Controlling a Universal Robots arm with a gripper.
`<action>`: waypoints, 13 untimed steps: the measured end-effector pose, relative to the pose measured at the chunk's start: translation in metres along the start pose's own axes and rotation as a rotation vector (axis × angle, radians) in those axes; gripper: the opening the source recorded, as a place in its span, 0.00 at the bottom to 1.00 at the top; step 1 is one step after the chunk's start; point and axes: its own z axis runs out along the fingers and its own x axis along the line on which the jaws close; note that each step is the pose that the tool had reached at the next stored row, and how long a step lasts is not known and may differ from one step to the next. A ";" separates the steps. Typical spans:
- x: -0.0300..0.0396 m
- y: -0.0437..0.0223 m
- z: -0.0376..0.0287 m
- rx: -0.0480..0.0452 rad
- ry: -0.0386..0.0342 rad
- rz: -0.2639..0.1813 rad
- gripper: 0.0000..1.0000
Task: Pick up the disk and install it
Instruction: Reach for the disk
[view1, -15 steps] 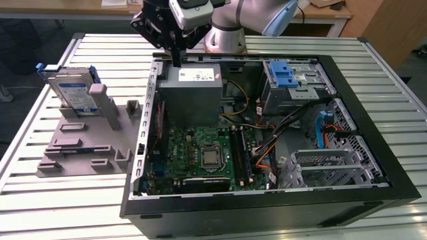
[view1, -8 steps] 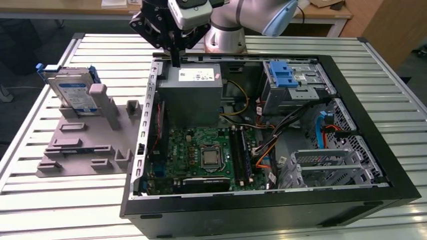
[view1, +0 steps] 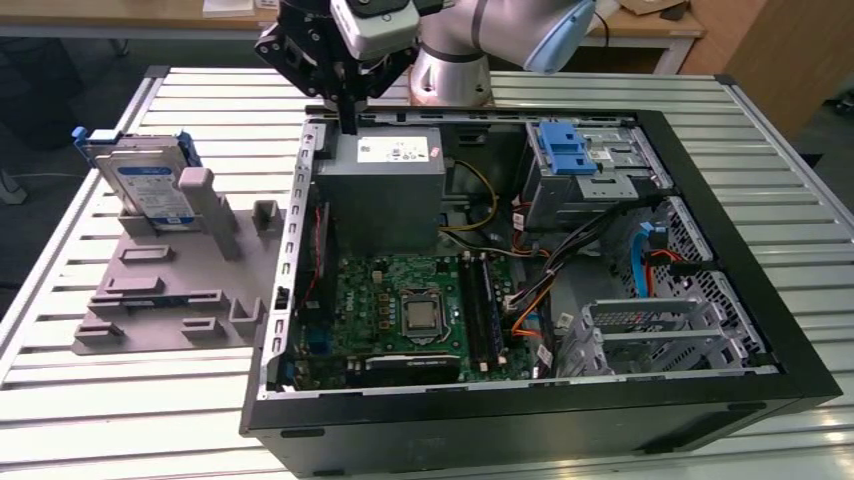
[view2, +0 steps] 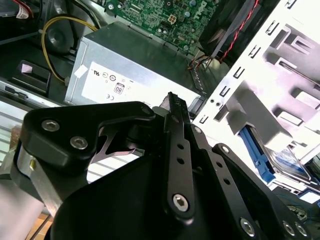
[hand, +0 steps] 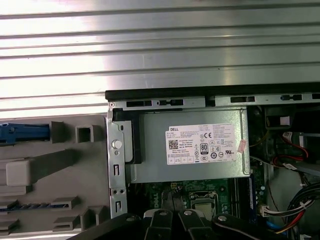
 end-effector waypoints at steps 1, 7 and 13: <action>0.0003 0.0000 0.0000 0.0000 0.0000 0.000 0.11; 0.0053 -0.0004 -0.0001 0.0000 0.0000 0.000 0.11; 0.0118 0.0018 -0.0002 0.0001 0.0001 0.000 0.11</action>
